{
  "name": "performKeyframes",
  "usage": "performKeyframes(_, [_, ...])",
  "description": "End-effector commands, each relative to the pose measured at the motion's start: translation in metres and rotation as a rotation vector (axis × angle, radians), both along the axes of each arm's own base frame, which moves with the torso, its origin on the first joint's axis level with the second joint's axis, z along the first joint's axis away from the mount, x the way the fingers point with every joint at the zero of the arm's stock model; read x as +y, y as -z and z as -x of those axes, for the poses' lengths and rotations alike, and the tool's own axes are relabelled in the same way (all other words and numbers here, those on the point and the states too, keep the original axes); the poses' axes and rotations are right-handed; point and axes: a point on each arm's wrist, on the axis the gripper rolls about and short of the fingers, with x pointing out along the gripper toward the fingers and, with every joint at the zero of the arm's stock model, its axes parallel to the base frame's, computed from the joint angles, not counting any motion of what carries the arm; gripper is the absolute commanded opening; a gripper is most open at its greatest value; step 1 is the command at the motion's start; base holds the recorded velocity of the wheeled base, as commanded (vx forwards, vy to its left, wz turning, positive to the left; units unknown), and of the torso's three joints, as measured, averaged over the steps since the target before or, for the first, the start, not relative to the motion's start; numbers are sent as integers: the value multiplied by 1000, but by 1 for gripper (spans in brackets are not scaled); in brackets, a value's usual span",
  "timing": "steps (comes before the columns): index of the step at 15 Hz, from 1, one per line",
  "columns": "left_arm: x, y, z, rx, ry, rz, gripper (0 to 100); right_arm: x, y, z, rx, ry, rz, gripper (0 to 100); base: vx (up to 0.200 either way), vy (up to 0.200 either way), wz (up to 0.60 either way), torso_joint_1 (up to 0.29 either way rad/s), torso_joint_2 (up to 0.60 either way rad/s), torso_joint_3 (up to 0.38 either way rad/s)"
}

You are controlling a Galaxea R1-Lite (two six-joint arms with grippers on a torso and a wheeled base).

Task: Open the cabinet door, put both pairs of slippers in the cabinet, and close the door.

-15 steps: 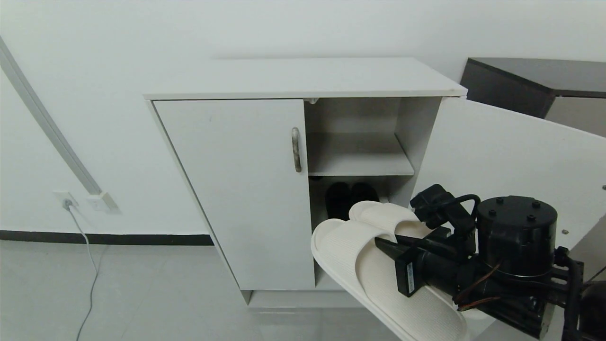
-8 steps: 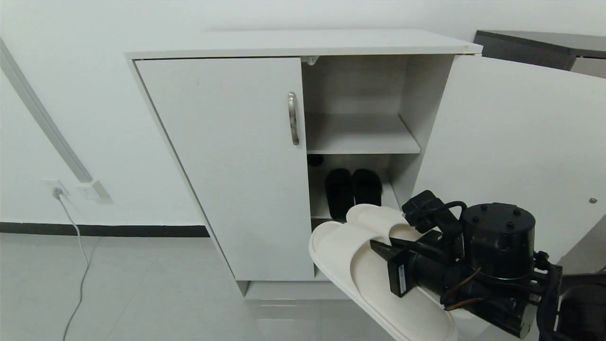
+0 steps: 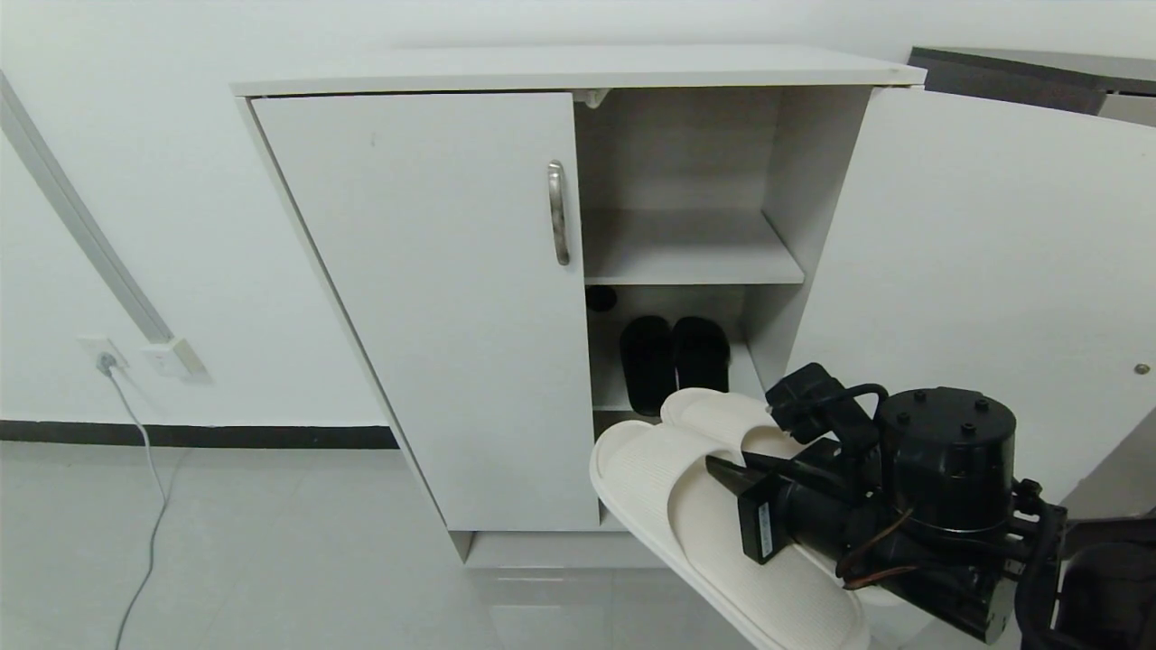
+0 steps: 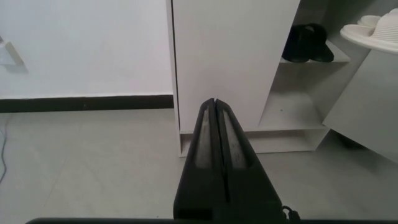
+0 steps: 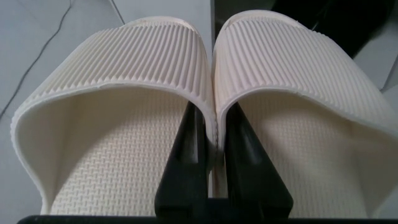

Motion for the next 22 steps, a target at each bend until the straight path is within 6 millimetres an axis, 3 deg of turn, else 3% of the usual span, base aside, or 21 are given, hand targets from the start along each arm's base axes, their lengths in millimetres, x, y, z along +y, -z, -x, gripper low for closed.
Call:
performKeyframes(1, [0,0,0,0,0,0,0,1,2,0,6,-4,5,0,0,0,-600,2,7,7])
performKeyframes(3, [0,0,0,0,0,0,0,1,4,3,10,-13,12,0,0,0,-600,-2,5,5])
performKeyframes(20, [0,0,0,0,-2,0,0,20,16,-2,-86,-44,-4,0,0,0,35,0,0,0])
performKeyframes(22, [0,0,0,0,0,-1,0,38,6,-14,-138,114,0,0,0,0,0,0,0,0])
